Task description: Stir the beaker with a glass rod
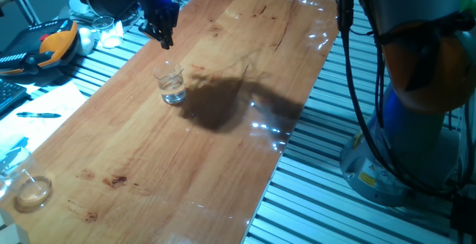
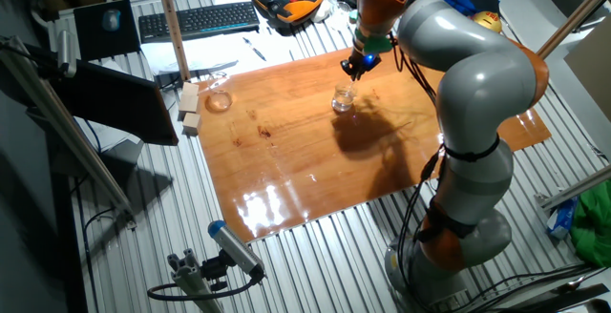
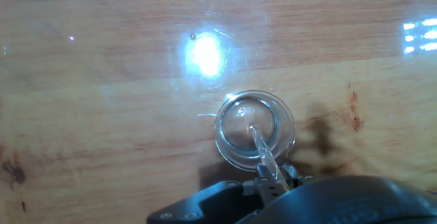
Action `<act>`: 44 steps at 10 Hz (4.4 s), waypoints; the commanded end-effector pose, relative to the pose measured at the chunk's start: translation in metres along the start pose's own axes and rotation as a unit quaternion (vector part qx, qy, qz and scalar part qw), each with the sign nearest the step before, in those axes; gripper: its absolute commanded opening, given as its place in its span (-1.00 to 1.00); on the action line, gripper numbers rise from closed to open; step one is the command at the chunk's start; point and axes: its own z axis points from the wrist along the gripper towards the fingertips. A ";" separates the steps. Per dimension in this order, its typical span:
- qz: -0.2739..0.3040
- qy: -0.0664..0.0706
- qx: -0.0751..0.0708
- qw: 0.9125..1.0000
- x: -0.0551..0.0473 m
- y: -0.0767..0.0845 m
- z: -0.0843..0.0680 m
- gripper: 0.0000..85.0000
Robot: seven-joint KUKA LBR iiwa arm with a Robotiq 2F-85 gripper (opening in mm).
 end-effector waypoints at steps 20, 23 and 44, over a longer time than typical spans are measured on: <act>0.005 -0.026 -0.054 0.998 -0.004 0.004 0.001 -1.00; -0.024 -0.066 -0.015 0.997 -0.003 0.003 -0.001 -1.00; -0.133 -0.062 0.029 0.989 -0.001 0.001 0.000 -1.00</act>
